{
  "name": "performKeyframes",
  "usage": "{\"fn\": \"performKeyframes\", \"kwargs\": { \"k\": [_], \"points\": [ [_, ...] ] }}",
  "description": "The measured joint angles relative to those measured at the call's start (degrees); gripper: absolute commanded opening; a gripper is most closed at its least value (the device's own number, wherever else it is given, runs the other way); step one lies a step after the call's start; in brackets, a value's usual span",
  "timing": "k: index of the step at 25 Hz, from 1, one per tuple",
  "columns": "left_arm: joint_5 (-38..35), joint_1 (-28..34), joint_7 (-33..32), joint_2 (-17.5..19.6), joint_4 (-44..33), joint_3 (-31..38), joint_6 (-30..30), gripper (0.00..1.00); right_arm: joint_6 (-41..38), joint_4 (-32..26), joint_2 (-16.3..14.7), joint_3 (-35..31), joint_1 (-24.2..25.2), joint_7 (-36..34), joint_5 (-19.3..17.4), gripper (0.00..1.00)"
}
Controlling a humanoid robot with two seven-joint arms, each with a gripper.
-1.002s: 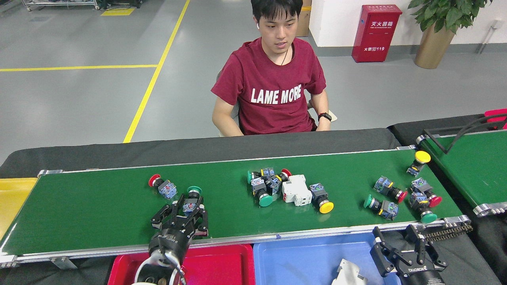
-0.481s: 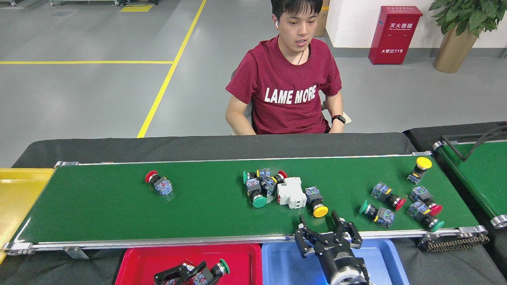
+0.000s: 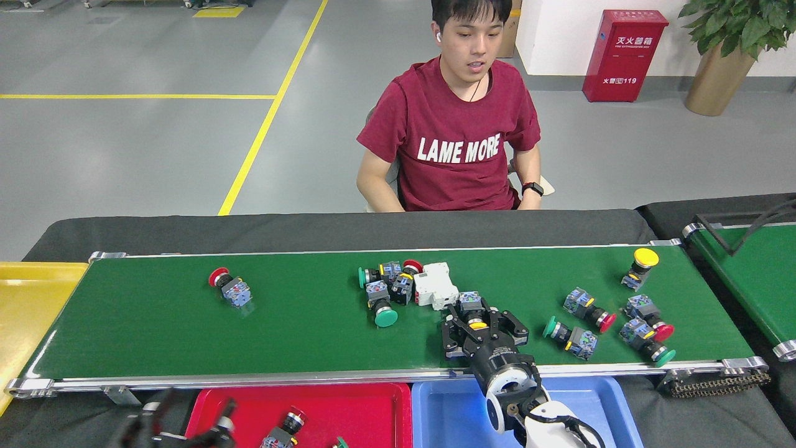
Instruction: Pick switch part from conveyor to tray
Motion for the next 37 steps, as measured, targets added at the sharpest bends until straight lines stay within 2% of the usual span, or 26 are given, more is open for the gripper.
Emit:
{"fn": "performKeyframes", "kwargs": {
  "k": [2,5,8,9,10,11,16,18,21,23,27,30,33,34,35,36,37],
  "points": [
    [0.0,-0.01,0.01,0.31,0.1,0.14,0.49,1.0,-2.75,-2.59,-0.65,0.22,0.55,0.94,-0.47,0.11],
    [0.01,-0.58,0.14,1.72,0.39,-0.23,0.8,1.0,-8.52,-10.18,-3.69,0.33,3.47,2.13,-2.21,0.12],
    [-0.02,-4.03,-0.47,4.94,4.78,-1.33,1.2,1.0,-15.99,-16.83,-5.95,2.47,5.88,2.69,-3.32,0.17],
    [-0.12,-6.34,-0.91,6.22,7.56,-1.67,1.3,1.0,-18.48,-18.38,-6.53,3.9,6.16,2.9,-3.55,0.34],
    [-0.21,-8.94,-1.61,7.36,10.77,-2.05,1.41,1.0,-20.52,-19.42,-6.95,5.29,6.17,3.21,-3.65,0.69],
    [-0.27,-11.75,-2.15,8.56,14.29,-2.48,1.58,1.0,-21.8,-20.0,-7.01,6.61,6.18,3.58,-3.69,0.97],
    [-0.36,-24.09,-3.67,14.17,29.85,-6.36,4.3,1.0,-23.63,-20.47,-5.61,9.05,6.15,8.04,-3.71,0.97],
    [-0.35,-26.53,-3.82,15.97,33.6,-9.32,6.05,1.0,-23.68,-20.47,-5.61,9.05,6.12,8.7,-3.75,0.97],
    [-0.36,-28.91,-3.86,16.64,36.85,-13.0,8.44,1.0,-22.95,-20.7,-5.5,8.49,5.73,9.05,-3.83,0.96],
    [-0.36,-29.58,-3.87,16.64,38.14,-14.23,9.72,1.0,-20.71,-20.75,-5.5,5.35,5.07,8.49,-3.86,0.96],
    [-0.36,-31.27,-4.0,16.66,41.04,-15.56,12.76,1.0,-14.63,-20.6,-5.51,-4.91,4.33,4.32,-3.86,0.96],
    [-0.36,-34.89,-3.79,17.79,46.6,-15.99,16.55,1.0,-8.44,-19.01,-5.64,-9.97,4.35,0.91,-3.7,0.96],
    [-0.37,-38.45,-1.59,21.0,54.63,-17.57,21.85,0.99,-5.67,-18.35,-9.02,-14.22,6.43,-1.34,-3.73,0.96],
    [-0.36,-39.67,-0.38,22.03,57.31,-18.44,23.55,0.96,-5.42,-18.33,-10.65,-15.48,8.44,-1.98,-3.75,0.96],
    [-0.36,-41.58,0.9,23.02,60.84,-19.76,25.56,0.89,-5.7,-18.37,-11.87,-16.51,10.51,-2.66,-3.76,0.96],
    [-0.35,-43.28,2.27,23.65,63.93,-20.88,27.32,0.72,-6.54,-18.6,-12.94,-17.92,13.16,-3.97,-3.76,0.96],
    [-0.26,-44.91,4.07,24.05,66.9,-21.78,28.95,0.47,-7.6,-18.86,-13.93,-19.2,16.23,-5.65,-3.76,0.96]
  ]
}}
